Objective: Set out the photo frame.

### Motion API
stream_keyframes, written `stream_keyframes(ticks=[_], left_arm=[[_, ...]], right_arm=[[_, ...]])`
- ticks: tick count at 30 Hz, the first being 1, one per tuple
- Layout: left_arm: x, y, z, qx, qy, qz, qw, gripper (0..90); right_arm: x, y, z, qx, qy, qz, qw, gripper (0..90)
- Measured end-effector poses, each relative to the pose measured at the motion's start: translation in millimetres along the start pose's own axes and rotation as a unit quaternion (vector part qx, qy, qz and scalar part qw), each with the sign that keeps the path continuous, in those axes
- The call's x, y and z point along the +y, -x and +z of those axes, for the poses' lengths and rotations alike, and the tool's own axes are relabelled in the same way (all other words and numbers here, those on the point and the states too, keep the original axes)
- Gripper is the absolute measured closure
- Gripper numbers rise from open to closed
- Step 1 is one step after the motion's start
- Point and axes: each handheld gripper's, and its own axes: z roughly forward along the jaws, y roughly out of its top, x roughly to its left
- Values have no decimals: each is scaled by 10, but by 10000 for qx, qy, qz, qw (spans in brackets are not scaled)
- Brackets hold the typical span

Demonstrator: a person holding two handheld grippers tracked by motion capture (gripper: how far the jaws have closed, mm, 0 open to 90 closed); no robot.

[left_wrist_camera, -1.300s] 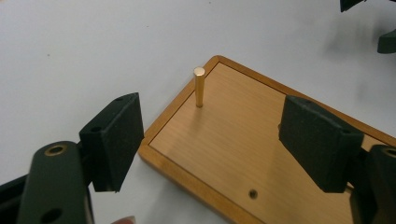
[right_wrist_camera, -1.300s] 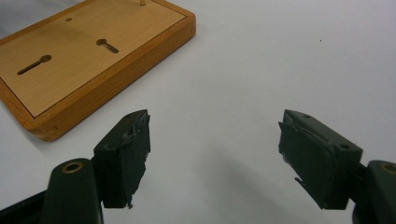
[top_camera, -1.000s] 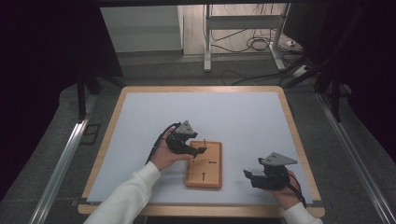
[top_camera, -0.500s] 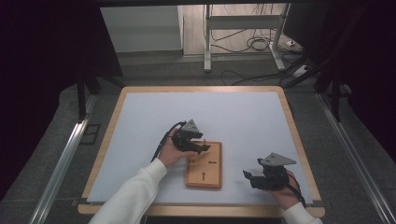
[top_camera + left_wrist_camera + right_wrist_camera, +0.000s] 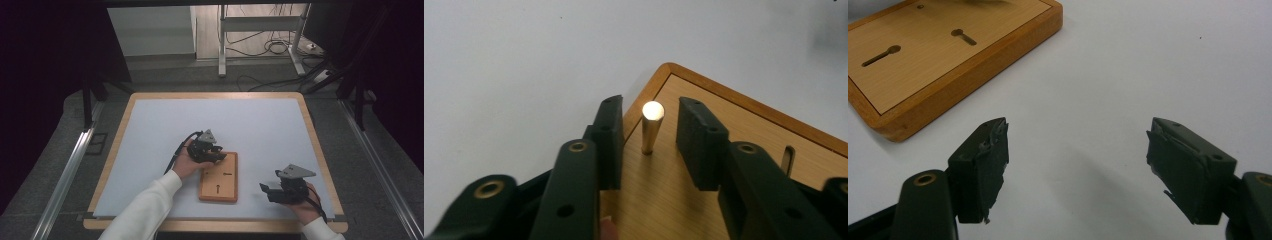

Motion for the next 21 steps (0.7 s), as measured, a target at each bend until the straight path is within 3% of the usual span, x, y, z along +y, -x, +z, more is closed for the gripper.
stream_keyframes(ticks=[8, 16, 21], left_arm=[[9, -7, 18, 14, 32, -85, 10000, 820], [27, -59, 12, -171, -54, -219, 9996, 833], [51, -93, 12, -305, -155, -299, 9990, 829]], right_arm=[[-6, 2, 10, -8, -20, -7, 10000, 247], [-1, -6, 9, 2, -5, -21, 10000, 246], [29, -62, -18, 96, 178, -196, 9996, 242]])
